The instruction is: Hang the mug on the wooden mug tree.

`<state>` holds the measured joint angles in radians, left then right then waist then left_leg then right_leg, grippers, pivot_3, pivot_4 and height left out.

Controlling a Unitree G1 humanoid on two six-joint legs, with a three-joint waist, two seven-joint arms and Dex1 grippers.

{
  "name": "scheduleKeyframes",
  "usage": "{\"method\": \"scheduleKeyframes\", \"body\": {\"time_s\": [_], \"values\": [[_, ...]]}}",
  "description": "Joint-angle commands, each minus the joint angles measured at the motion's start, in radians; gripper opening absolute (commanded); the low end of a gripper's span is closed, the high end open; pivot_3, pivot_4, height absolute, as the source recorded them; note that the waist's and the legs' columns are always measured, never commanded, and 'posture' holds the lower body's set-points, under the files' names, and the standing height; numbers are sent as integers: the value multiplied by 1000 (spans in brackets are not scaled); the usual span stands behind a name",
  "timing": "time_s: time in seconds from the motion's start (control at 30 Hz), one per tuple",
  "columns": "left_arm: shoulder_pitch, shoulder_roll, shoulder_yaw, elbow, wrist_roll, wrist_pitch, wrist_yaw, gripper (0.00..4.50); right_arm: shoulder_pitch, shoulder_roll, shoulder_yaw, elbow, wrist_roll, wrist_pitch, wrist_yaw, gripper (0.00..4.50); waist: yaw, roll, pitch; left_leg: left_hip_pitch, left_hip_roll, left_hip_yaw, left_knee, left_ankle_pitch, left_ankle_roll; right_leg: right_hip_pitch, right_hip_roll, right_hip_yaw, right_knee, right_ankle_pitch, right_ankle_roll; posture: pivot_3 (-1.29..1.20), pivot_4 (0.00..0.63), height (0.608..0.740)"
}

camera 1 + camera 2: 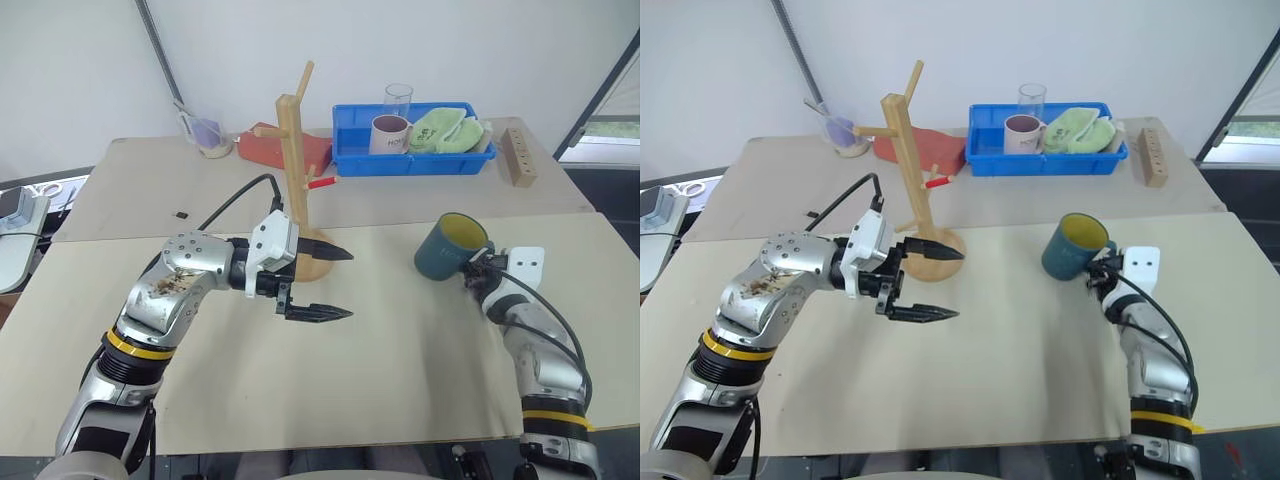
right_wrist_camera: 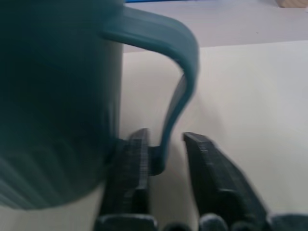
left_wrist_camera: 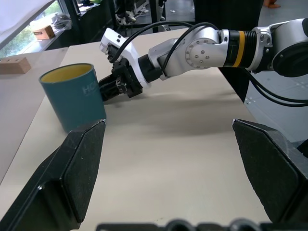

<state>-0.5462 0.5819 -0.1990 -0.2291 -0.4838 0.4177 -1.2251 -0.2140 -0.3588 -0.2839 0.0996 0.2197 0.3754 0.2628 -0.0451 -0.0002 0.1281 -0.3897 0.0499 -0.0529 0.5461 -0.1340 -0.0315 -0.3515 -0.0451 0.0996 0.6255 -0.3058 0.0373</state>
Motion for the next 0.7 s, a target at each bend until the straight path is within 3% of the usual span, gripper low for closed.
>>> {"method": "scheduleKeyframes", "body": {"time_s": [0.03, 0.13, 0.27, 0.43, 0.53, 0.7], "values": [[-22, 3, 17, -6, 10, -18, 9, 4500, -19, -14, -1, -20, 9, -39, 21, 33, 0, 0, 0, 0, 0, 0, 0, 0, 0, 0, 0, 0, 0, 0, 0, 0, 150, 721], [-6, 20, 48, -11, 7, -6, 28, 4500, -13, -46, 23, -68, -10, -50, 55, 33, 0, 0, 0, -1, 0, 0, 0, 0, 0, 0, 0, 0, 0, 0, 0, 0, 150, 721], [89, 60, 164, -81, -76, 75, 93, 4500, -43, -217, 186, -246, -141, -87, 193, 33, -12, 4, 0, -1, 0, 0, 0, 0, 0, -1, 0, 2, 0, 0, 0, 0, 150, 721], [215, 71, 356, -137, -185, 115, 188, 4500, -226, -384, 378, -329, -272, -163, 383, 33, -26, 2, 2, 2, 1, -2, -1, 0, 0, -1, 2, 2, 1, 0, 0, 0, 150, 721], [272, 71, 451, -116, -207, 101, 236, 4500, -402, -391, 470, -296, -302, -182, 486, 33, -24, 0, 3, 6, 1, -2, -1, 0, 0, -2, 2, 1, 1, -1, -2, 0, 150, 721], [305, 94, 478, -110, -190, 85, 251, 4500, -644, -344, 589, -165, -365, -246, 600, 33, -7, -2, 4, 4, 1, 0, -2, 0, 0, -3, 0, 1, -1, -2, -3, 0, 150, 721]]}}
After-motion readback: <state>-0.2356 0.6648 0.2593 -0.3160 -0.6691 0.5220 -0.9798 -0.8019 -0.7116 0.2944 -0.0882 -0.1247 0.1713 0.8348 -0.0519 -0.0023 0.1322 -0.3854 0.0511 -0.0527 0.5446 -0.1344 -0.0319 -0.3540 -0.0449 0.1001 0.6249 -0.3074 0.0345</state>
